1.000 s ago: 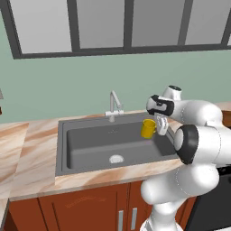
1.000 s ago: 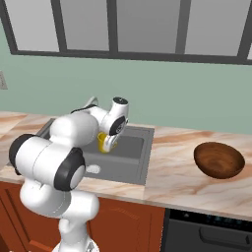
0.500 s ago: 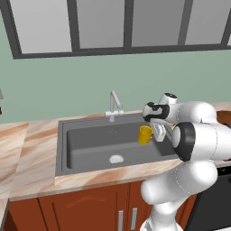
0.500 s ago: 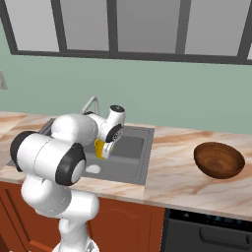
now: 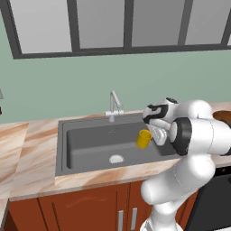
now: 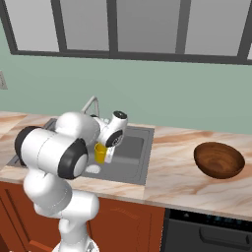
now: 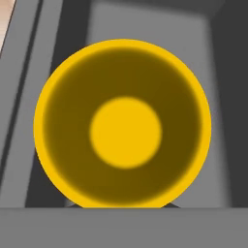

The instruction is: Pick the mug and place it in the sink. Pick the bowl and place it in the open cabinet and then close the cabinet.

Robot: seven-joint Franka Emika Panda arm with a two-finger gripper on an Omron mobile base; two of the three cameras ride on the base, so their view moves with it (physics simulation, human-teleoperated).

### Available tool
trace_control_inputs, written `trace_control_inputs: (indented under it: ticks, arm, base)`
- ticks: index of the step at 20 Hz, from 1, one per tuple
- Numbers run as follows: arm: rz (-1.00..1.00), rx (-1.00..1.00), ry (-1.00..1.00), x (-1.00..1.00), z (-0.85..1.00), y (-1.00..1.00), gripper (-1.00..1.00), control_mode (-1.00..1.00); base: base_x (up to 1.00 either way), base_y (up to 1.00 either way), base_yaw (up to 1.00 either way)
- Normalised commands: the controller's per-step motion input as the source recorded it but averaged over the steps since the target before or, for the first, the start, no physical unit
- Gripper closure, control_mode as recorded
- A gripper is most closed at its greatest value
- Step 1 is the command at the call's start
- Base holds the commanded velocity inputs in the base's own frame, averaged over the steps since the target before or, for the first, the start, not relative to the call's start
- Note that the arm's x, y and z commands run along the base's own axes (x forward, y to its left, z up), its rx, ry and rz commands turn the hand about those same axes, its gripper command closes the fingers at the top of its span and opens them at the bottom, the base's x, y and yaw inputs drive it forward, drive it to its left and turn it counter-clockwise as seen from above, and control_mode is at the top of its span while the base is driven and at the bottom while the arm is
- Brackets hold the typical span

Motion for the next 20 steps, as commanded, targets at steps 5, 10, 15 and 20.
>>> trace_control_inputs:
  ticks: [5,10,15,20]
  arm:
    - [0.03,0.03,-0.07,0.12,-0.3,0.03,1.0,-1.0]
    - [0.0,0.02,-0.02,0.2,-0.32,0.12,1.0,-1.0]
    - [0.0,0.0,0.0,0.37,-0.19,0.15,1.0,-1.0]
    - [0.0,0.0,0.0,0.45,-0.22,0.1,1.0,-1.0]
  base:
    - [0.0,0.0,0.0]
    - [0.0,0.0,0.0]
    - [0.0,0.0,0.0]
    - [0.0,0.0,0.0]
